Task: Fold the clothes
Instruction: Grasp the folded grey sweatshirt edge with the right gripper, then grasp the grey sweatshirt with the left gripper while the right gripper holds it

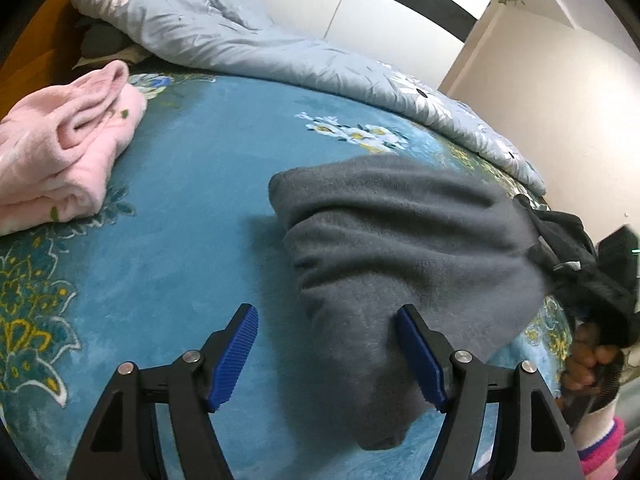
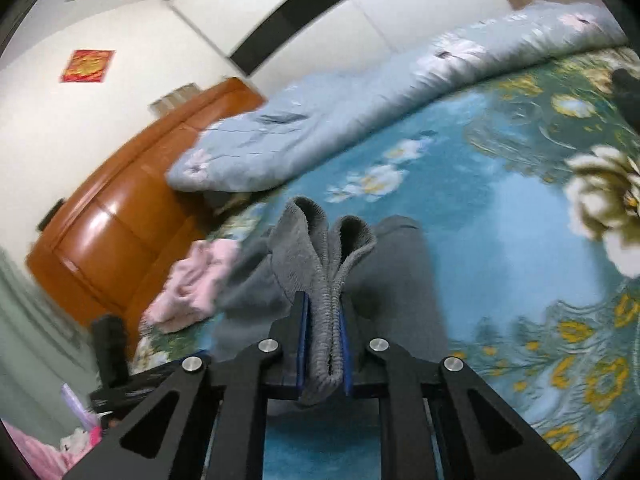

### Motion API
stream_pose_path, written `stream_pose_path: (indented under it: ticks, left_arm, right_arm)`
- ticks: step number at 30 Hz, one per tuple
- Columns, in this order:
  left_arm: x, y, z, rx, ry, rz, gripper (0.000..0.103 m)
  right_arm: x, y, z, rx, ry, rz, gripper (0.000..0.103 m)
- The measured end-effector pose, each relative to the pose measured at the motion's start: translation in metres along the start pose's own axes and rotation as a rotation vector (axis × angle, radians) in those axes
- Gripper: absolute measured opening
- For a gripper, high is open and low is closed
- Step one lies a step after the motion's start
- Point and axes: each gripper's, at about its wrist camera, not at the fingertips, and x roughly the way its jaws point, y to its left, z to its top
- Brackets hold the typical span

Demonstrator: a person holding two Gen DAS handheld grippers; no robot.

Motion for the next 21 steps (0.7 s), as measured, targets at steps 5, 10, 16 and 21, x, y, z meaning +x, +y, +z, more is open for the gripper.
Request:
stream_pose_path:
  ticks: [5,10,16,21]
  left_arm:
    - [0.004,0.004,0.008,-0.049,-0.01,-0.079,0.076]
    - [0.016,0.018,0.014,-0.148,0.004,-0.149,0.076]
    - [0.037,0.03,0.014,-0.222,0.051,-0.199,0.076]
    - [0.051,0.038,0.014,-0.269,0.08,-0.238,0.079]
  right_arm:
    - [0.021,-0.029,-0.016,0.056,0.055,-0.058,0.018]
    - [0.021,-0.029,-0.012,0.019,0.056,-0.113,0.041]
    - [0.029,-0.053,-0.013,0.104,0.103,-0.063,0.06]
    - [0.044,-0.059,-0.004,0.151,0.152,0.087,0.066]
